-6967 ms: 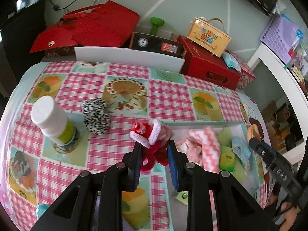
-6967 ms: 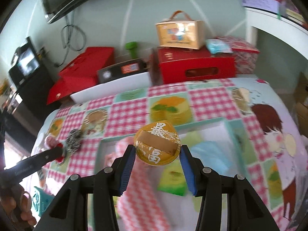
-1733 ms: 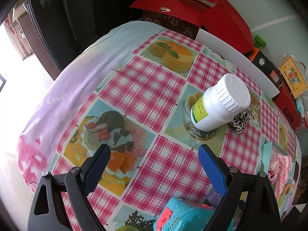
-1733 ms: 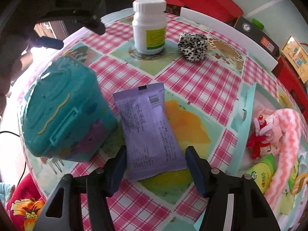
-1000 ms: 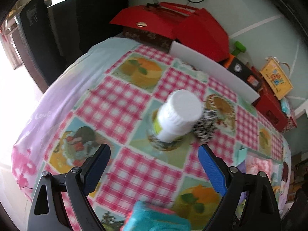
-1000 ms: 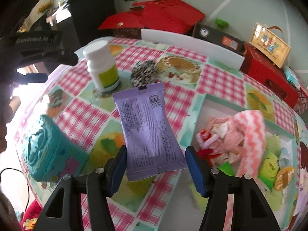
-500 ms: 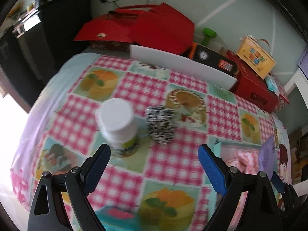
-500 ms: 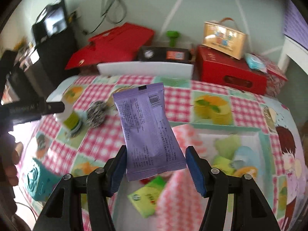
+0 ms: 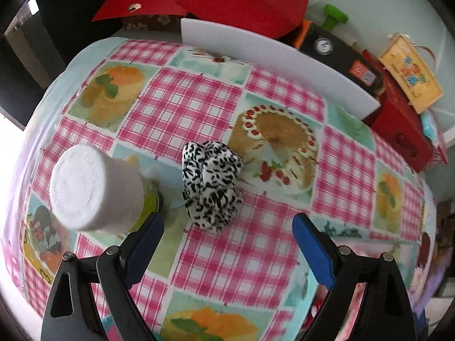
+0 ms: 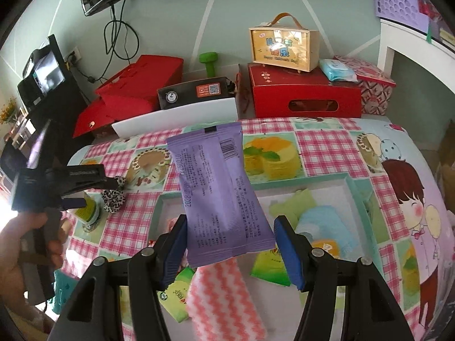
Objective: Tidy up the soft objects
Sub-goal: 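Lower left tool onto the leopard scrunchie while right holds the purple packet, then carry the leopard scrunchie with left tool while right carries the purple packet to tray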
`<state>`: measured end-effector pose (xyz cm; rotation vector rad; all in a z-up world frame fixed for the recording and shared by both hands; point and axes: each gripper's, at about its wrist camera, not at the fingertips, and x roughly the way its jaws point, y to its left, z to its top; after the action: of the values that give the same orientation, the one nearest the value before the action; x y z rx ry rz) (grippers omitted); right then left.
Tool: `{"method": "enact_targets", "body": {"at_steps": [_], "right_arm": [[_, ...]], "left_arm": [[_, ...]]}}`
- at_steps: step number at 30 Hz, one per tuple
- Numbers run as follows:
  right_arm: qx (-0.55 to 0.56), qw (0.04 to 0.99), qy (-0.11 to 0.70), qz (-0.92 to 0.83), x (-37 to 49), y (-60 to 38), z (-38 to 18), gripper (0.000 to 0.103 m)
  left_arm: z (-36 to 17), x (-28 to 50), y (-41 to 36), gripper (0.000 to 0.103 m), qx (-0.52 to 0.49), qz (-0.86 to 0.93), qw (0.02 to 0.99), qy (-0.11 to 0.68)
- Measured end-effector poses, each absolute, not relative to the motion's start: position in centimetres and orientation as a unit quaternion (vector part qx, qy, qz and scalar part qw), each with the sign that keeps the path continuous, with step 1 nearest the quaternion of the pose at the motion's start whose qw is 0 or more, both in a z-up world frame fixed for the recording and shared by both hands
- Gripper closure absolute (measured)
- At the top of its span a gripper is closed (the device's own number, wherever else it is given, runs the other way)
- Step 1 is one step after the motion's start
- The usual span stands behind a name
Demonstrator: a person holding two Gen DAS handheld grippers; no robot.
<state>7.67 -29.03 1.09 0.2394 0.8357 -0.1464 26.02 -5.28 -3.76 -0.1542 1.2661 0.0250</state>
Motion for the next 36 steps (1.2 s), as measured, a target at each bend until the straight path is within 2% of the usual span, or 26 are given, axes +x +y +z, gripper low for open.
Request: {"method": "enact_targets", "body": {"at_steps": [7, 10, 14, 16, 18, 20, 22, 29, 36], "right_arm": [[0.119, 0.903, 0.405, -0.077, 7.6, -29.7, 1.0, 0.040], [0.118, 0.903, 0.405, -0.077, 7.6, -29.8, 1.0, 0.040], [0.117, 0.903, 0.406, -0.077, 7.6, -29.7, 1.0, 0.040], [0.116, 0.903, 0.407, -0.076, 7.7, -29.7, 1.0, 0.040], [0.115, 0.903, 0.406, -0.075, 7.6, -29.7, 1.0, 0.040], [0.115, 0.903, 0.406, -0.075, 7.6, -29.7, 1.0, 0.040], [0.115, 0.903, 0.406, -0.075, 7.6, -29.6, 1.0, 0.040], [0.115, 0.904, 0.405, -0.074, 7.6, -29.6, 1.1, 0.040], [0.120, 0.904, 0.403, -0.078, 7.4, -30.1, 1.2, 0.040]], "left_arm": [[-5.5, 27.1, -4.6, 0.014, -0.100, 0.044, 0.796, 0.595], [-5.8, 27.3, -4.5, 0.025, -0.100, 0.053, 0.797, 0.593], [-6.5, 27.8, -4.3, 0.029, -0.098, 0.060, 0.795, 0.595], [-6.7, 27.9, -4.4, 0.035, -0.096, 0.062, 0.797, 0.594], [-7.0, 28.2, -4.4, 0.049, -0.099, 0.059, 0.794, 0.596], [-7.3, 28.3, -4.5, 0.050, -0.093, 0.063, 0.793, 0.599], [-7.4, 28.2, -4.6, 0.058, -0.091, 0.061, 0.795, 0.596], [-7.0, 27.2, -4.1, 0.067, -0.098, 0.047, 0.800, 0.590], [-6.3, 27.0, -3.9, 0.069, -0.105, 0.036, 0.804, 0.585]]}}
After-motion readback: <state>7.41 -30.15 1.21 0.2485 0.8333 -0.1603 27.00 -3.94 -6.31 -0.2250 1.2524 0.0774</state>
